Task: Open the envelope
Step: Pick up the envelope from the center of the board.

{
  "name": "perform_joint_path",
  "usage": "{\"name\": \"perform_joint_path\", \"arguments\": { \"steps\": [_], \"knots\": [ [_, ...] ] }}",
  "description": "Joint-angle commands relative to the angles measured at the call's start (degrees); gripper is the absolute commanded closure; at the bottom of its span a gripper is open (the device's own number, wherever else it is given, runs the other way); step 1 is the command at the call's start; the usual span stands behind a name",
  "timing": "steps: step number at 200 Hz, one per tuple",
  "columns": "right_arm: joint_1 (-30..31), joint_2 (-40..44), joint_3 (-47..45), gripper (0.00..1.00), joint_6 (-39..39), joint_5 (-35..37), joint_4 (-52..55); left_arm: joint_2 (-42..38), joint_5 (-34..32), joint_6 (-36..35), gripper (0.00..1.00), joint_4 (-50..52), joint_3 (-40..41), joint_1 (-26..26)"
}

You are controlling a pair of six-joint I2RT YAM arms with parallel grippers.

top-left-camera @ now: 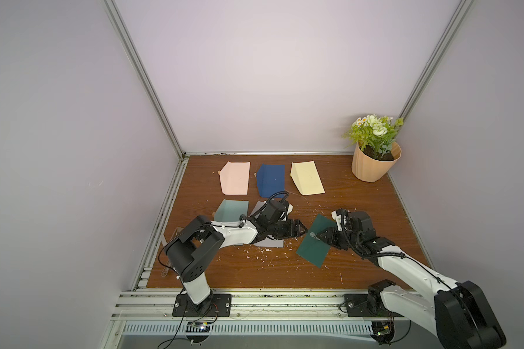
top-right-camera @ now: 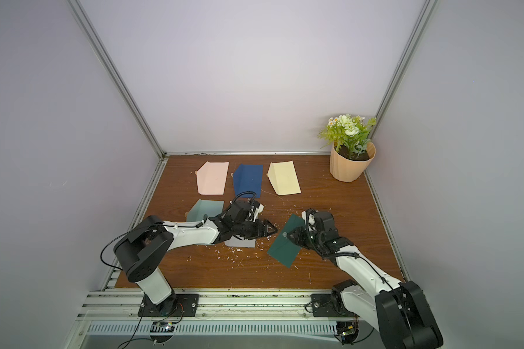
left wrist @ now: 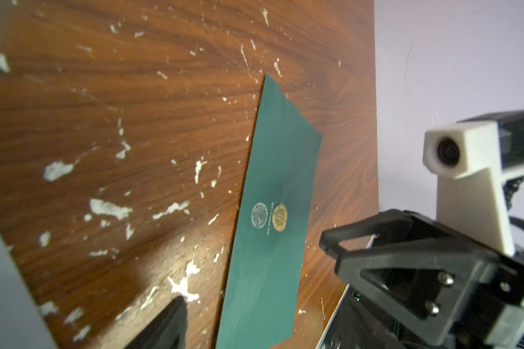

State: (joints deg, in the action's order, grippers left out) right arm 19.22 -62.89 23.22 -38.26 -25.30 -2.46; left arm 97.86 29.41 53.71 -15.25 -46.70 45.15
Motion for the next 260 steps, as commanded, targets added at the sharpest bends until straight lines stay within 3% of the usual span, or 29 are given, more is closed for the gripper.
{"name": "perform_joint_path", "arguments": {
  "steps": [1, 75, 181, 260],
  "knots": [
    [-3.23, -3.65, 0.94, 0.63, 2.28, 1.06, 0.28, -2.24, 0.9, 1.01, 0.19, -1.15, 2.09, -0.2],
    [-6.5, -10.11, 0.37, 0.64, 6.17, -0.45, -0.78, -1.05, 2.66, 3.87, 0.18, -5.98, 4.22, 2.09],
    [-6.74, -11.63, -8.24, 0.65, 3.02, -2.56, -8.26, -1.62, 2.44, 9.72, 0.16, -10.91, 12.71, 4.03],
    [-6.74, -13.18, -10.1, 0.66, 2.33, -4.43, -11.24, 3.86, 6.1, 11.81, 0.18, -16.88, 9.73, 6.64]
  ]
}}
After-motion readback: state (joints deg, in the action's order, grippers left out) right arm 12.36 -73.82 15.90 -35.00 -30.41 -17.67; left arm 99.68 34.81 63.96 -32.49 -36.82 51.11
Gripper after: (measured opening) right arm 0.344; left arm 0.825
